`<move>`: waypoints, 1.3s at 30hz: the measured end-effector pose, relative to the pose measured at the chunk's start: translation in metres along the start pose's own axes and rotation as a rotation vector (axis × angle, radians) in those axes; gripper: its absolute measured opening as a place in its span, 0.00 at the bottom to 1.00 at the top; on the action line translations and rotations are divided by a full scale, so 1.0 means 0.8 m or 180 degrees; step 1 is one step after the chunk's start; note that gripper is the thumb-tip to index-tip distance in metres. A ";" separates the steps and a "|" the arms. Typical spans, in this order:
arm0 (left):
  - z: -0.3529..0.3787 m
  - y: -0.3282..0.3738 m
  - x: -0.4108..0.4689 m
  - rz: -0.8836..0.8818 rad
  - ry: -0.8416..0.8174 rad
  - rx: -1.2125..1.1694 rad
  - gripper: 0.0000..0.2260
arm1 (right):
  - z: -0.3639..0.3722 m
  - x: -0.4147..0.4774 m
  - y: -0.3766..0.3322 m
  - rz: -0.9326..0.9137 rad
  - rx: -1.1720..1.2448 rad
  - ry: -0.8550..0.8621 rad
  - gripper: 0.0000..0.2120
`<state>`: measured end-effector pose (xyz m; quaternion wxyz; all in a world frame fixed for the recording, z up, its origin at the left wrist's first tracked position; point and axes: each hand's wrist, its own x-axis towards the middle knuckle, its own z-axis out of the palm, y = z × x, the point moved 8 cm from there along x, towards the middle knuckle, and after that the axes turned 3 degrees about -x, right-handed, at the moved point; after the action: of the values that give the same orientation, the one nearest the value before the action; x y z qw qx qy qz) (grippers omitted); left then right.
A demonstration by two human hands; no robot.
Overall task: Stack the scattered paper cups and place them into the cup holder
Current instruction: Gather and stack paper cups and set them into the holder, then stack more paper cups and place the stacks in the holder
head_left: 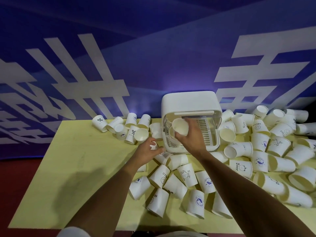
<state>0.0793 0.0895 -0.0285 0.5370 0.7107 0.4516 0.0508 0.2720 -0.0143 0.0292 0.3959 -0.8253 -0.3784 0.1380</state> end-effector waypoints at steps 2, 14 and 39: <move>-0.005 -0.006 0.002 -0.0007 0.0028 -0.0040 0.28 | 0.012 0.001 0.003 -0.0035 -0.0255 -0.0084 0.32; -0.027 -0.045 0.007 -0.0202 0.0119 -0.0145 0.26 | 0.072 0.015 0.031 0.0065 -0.1053 -0.0284 0.27; -0.064 -0.056 -0.009 -0.0241 0.0261 -0.0262 0.28 | 0.106 -0.013 -0.047 -0.0483 -0.0926 -0.0408 0.20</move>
<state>0.0201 0.1218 -0.0407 0.5484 0.6677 0.4973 0.0780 0.2010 0.0397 0.0018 0.2566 -0.8324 -0.4801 0.1039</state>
